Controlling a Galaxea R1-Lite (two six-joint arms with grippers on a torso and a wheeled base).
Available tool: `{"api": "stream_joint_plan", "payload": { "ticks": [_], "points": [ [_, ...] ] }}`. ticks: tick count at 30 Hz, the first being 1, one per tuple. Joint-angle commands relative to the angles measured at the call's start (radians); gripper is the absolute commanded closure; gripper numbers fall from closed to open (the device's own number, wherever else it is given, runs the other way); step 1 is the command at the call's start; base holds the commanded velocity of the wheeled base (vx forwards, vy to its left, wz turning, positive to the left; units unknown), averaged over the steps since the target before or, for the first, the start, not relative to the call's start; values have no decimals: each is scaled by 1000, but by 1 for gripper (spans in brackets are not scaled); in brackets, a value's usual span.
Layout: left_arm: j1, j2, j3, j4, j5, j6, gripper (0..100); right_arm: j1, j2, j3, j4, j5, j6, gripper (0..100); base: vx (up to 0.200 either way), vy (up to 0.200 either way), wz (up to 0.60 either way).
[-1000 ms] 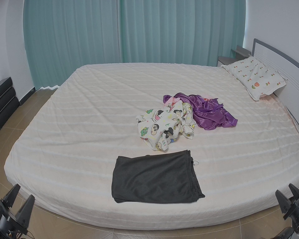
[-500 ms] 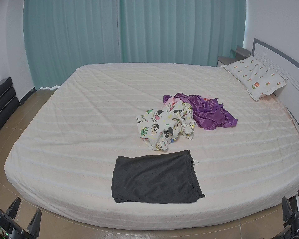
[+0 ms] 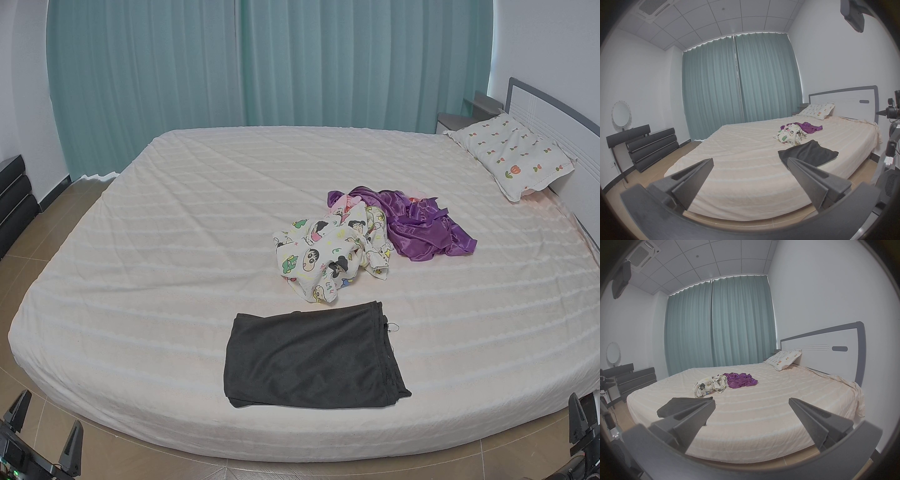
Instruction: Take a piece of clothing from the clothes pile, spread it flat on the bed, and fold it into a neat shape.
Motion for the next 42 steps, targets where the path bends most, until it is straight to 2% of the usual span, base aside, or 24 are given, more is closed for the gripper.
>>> {"api": "stream_joint_plan", "payload": {
  "ticks": [1, 5, 8, 13, 20, 22, 25, 32, 42],
  "points": [
    [-17, 6, 18, 1, -3, 2, 0, 2, -9, 4, 1, 2, -1, 0, 0, 0, 0],
    [-109, -41, 18, 1, -6, -7, 0, 2, -9, 2, 9, 5, -3, 0, 0, 0, 0],
    [-97, -81, 18, 29, -6, -34, 0, 2, -11, 2, 12, 7, -3, 0, 0, 0, 0],
    [-97, -83, 18, 78, 68, -140, 0, 2, -9, 2, 12, 7, -4, 0, 0, 0, 0],
    [-97, -84, 18, 73, 171, -160, 0, 2, -9, 5, 0, 19, -12, 0, 0, 0, 0],
    [-97, -84, 18, 70, 172, -163, 0, 1, -11, 13, 14, 68, -52, 0, 0, 0, 0],
    [-97, -84, 18, 70, 174, -163, 0, 1, -11, 16, 29, 93, -84, 0, 0, 0, 0],
    [-97, -81, 18, 70, 166, -148, 0, 2, -11, 18, 23, 88, -52, 0, 0, 0, 0],
    [-99, -83, 18, 70, 160, -143, 0, 4, -11, 18, 23, 99, -63, 0, 0, 0, 0]
  ]
}}
